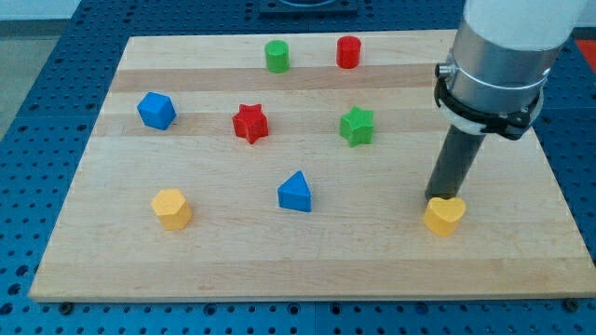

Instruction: Move yellow heart towards bottom

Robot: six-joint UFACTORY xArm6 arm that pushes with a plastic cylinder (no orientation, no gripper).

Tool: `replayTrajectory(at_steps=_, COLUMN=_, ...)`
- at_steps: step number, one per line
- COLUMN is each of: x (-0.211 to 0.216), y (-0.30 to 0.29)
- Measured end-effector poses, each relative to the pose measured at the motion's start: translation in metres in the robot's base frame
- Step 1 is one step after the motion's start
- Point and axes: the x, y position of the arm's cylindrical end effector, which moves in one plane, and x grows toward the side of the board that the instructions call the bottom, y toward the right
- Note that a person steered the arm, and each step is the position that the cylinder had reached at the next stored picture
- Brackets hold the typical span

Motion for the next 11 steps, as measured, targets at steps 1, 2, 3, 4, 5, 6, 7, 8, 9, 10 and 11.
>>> replayTrajectory(at_steps=1, x=0.0, y=-0.017)
replayTrajectory(at_steps=2, x=0.0, y=-0.031)
replayTrajectory(at_steps=3, x=0.003, y=-0.035)
replayTrajectory(at_steps=4, x=0.005, y=-0.033)
replayTrajectory(at_steps=5, x=0.005, y=-0.033)
replayTrajectory(at_steps=6, x=0.009, y=-0.022)
replayTrajectory(at_steps=7, x=0.013, y=-0.011)
replayTrajectory(at_steps=8, x=0.014, y=-0.01)
replayTrajectory(at_steps=9, x=0.022, y=-0.009)
replayTrajectory(at_steps=10, x=0.037, y=-0.006)
replayTrajectory(at_steps=11, x=0.038, y=-0.006)
